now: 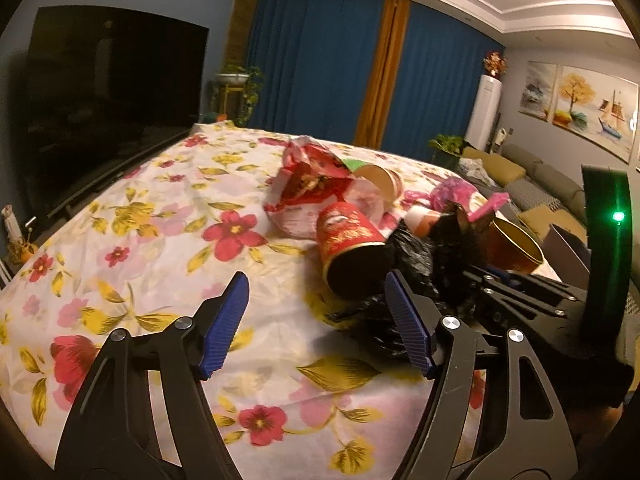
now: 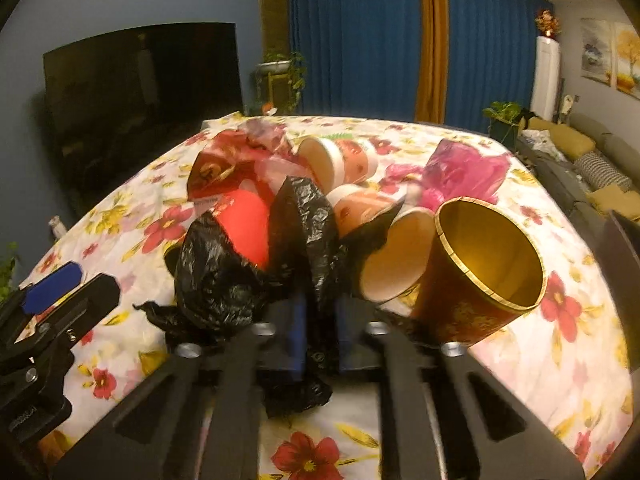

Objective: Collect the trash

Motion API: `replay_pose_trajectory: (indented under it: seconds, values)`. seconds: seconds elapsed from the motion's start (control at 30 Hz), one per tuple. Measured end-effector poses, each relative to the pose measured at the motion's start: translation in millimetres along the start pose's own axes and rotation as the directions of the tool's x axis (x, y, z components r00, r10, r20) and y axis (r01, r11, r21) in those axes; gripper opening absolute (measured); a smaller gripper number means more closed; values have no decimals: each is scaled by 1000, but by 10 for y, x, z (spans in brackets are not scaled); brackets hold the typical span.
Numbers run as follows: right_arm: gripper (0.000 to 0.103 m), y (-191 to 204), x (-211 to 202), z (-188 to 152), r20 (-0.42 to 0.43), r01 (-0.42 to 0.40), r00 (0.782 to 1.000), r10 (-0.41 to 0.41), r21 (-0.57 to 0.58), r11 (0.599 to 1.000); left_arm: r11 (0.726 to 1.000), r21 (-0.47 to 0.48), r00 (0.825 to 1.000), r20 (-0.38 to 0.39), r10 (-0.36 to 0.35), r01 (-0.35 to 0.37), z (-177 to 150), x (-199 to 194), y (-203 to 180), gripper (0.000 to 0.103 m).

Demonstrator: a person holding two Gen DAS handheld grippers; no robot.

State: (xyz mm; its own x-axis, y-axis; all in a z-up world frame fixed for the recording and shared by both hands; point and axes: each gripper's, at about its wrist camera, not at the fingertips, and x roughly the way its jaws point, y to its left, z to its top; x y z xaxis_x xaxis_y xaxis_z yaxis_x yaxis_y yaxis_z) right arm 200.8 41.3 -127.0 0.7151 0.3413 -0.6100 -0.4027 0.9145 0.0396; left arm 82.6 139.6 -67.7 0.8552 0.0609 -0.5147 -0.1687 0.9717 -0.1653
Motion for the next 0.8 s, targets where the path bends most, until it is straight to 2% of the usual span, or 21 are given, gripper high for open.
replay_pose_trajectory:
  seconds: [0.1,0.33,0.5,0.57,0.6,0.67,0.8]
  values:
    - [5,-33,-100,-10,33,-1,999,1,3,1000,999,14,999,-25,-29,29,-9,54,-79,64]
    - [4,-127,-423,-6,122,-5,993,2,21,1000,995,46,993,-81,-84,88,15,270,-303,58]
    - [4,-178,-641,-41,163,-13,987,9,28,1000,991,22,979,-158,-125,130,24,485,-349,43]
    - [4,-198,-717,-57,174,-20,985,15,27,999,989,12,973,-180,-145,150,20,536,-350,32]
    - [4,-197,-743,-67,178,-24,984,18,27,999,988,11,971,-184,-151,156,16,545,-349,28]
    - [3,-194,-801,-88,185,-32,982,27,24,999,986,9,969,-186,-160,164,3,545,-357,15]
    - [1,-190,-888,-137,196,-32,980,29,10,999,986,33,972,-176,-157,165,-7,500,-400,5]
